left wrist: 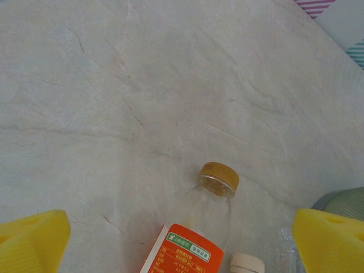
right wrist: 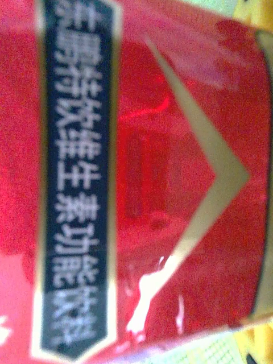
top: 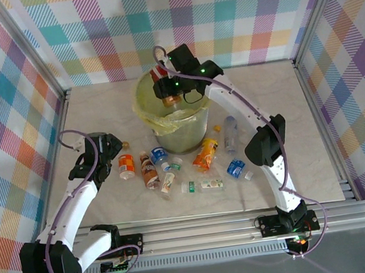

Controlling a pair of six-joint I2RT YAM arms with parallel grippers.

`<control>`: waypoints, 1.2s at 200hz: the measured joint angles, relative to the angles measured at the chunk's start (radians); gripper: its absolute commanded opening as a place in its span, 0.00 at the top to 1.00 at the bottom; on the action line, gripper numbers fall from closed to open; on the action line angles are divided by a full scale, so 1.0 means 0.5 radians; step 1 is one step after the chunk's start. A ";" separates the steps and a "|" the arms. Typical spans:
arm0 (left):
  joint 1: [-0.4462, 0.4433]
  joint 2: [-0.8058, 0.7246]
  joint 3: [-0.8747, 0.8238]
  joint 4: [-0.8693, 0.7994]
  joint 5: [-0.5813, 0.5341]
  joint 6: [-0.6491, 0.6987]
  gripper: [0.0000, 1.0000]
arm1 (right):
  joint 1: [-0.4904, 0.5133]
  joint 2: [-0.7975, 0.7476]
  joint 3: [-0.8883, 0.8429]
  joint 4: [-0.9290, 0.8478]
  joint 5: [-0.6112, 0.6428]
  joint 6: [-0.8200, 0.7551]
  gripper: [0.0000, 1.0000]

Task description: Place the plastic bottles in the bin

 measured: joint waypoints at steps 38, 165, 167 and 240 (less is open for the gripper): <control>0.000 0.000 0.000 0.000 -0.001 0.000 0.00 | 0.002 0.021 -0.054 -0.018 0.000 -0.021 0.48; 0.004 -0.001 0.000 -0.002 -0.001 0.001 0.00 | 0.004 0.188 -0.061 -0.063 0.032 -0.048 0.30; 0.004 -0.001 0.000 -0.002 -0.001 0.001 0.00 | 0.004 0.189 -0.061 -0.063 0.035 -0.054 0.30; 0.004 -0.009 0.000 -0.002 -0.002 0.002 0.00 | 0.004 0.230 -0.061 -0.074 0.088 -0.079 0.11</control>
